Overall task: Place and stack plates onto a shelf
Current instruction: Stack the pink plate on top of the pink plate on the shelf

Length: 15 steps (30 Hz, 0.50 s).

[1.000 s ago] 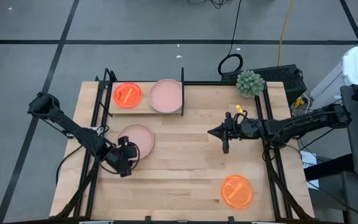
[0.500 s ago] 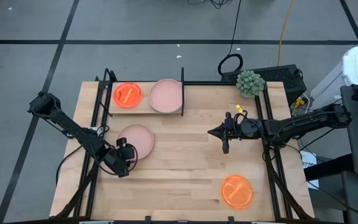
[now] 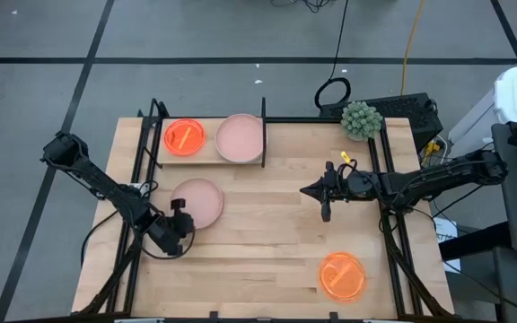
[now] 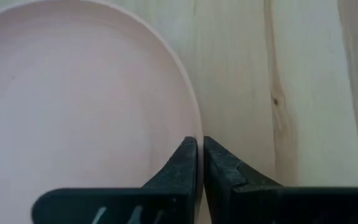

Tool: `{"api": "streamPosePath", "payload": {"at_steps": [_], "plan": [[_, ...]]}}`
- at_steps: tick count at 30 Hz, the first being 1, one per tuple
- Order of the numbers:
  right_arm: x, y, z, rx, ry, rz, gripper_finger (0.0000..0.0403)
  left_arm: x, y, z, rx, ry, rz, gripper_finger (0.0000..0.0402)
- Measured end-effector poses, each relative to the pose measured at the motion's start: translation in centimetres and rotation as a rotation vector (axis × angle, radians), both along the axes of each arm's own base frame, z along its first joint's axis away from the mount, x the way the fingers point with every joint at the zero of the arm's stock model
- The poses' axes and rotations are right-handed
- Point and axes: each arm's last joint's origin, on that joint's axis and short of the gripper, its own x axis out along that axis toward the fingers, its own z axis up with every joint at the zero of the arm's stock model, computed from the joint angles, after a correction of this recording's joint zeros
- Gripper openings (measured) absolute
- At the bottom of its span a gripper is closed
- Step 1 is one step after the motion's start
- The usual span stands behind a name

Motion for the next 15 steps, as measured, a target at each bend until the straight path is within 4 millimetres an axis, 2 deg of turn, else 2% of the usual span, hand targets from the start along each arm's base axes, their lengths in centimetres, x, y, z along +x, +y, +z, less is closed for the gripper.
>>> {"api": "streamPosePath", "payload": {"at_steps": [5,15], "plan": [[0.0,0.0,-0.1,-0.001,0.007,0.000,0.0000,0.2,-0.1,0.2,0.041,-0.024,-0.043,0.0013],[0.0,0.0,-0.1,-0.001,0.006,0.000,0.0000,2.1,-1.2,3.1,0.053,-0.107,-0.137,0.0012]]}}
